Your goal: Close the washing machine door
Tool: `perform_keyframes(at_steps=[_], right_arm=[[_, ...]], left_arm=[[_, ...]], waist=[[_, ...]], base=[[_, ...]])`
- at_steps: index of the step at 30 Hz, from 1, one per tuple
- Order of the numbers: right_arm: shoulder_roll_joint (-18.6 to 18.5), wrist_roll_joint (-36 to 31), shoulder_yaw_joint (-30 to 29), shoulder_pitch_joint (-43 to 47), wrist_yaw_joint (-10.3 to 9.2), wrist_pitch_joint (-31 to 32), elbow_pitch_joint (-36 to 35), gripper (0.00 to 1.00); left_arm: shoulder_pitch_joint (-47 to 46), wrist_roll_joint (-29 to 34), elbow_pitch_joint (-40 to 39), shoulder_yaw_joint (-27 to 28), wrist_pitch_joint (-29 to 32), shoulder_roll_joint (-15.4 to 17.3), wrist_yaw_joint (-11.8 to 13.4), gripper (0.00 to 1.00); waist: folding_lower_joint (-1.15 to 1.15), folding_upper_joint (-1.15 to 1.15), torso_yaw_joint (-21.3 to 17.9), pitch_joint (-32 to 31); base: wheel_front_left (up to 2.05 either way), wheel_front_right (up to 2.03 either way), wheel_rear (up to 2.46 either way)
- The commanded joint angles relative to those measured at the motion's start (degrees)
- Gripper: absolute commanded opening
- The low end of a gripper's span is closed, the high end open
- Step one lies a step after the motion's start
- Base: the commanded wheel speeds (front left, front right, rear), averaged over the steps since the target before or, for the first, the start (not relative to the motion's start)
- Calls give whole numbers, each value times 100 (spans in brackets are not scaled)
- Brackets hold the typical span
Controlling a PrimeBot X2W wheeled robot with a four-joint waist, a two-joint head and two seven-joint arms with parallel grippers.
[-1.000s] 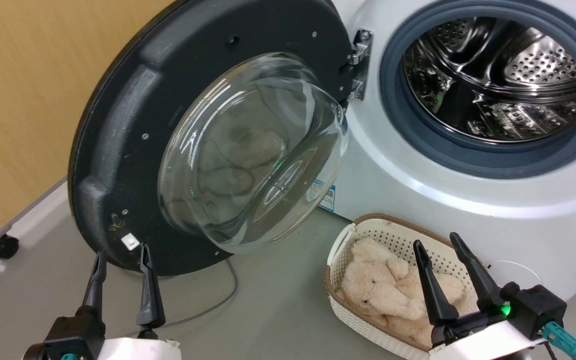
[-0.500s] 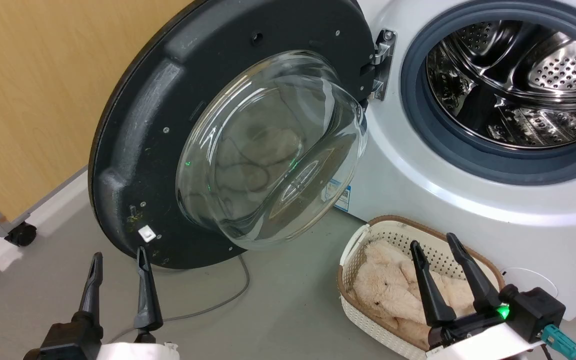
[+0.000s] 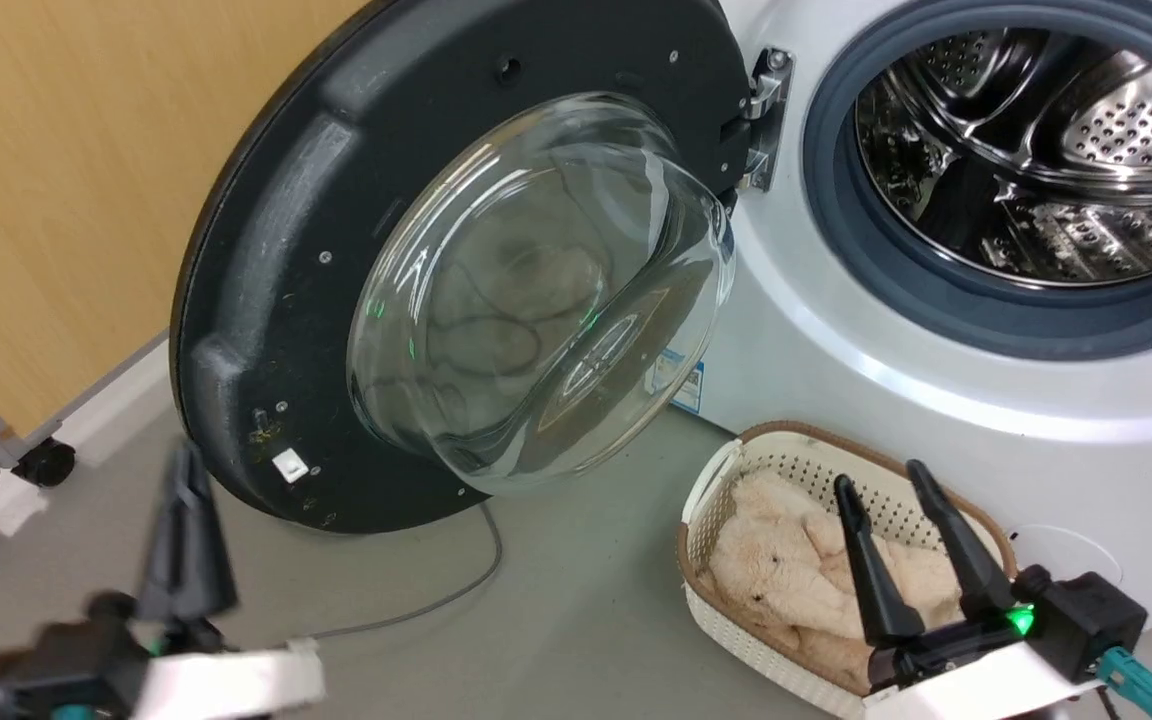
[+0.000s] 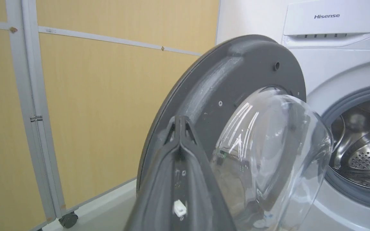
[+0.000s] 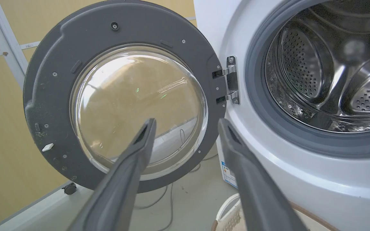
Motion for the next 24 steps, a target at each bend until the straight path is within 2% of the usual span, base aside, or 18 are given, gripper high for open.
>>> perform_keyframes(at_steps=[1, 5, 7, 13, 19, 24], right_arm=[[-47, 2, -50, -18, 5, -26, -45, 100], [-59, -53, -167, 48, 5, -26, -120, 100], [-70, -87, -240, 91, 5, -26, -180, 100], [-181, -168, -324, 89, 5, -26, -304, 100], [-293, -175, -269, -106, 5, -26, -329, 100], [-324, -174, -258, -197, 5, -26, -322, 100]], left_arm=[[-196, 17, -122, 135, -28, 5, -75, 0], [-601, -143, -150, 603, -28, 157, -364, 0], [-910, -232, -32, 857, -28, 366, -582, 0], [-1884, -819, 878, 1399, -28, 841, -1004, 0], [-2894, -2196, 2421, 1699, 233, 1327, -1163, 0], [-3492, -3711, 3645, 2040, 1261, 1516, -1184, 0]], waist=[[0, 0, 1, 53], [0, 0, -6, 167], [0, 0, -8, 254], [0, 0, -134, 584], [0, 0, -317, 804], [0, 0, -423, 904]], base=[[0, 0, 0], [0, 0, 0], [0, 0, 0], [0, 0, 0], [0, 0, 0], [0, 0, 0]])
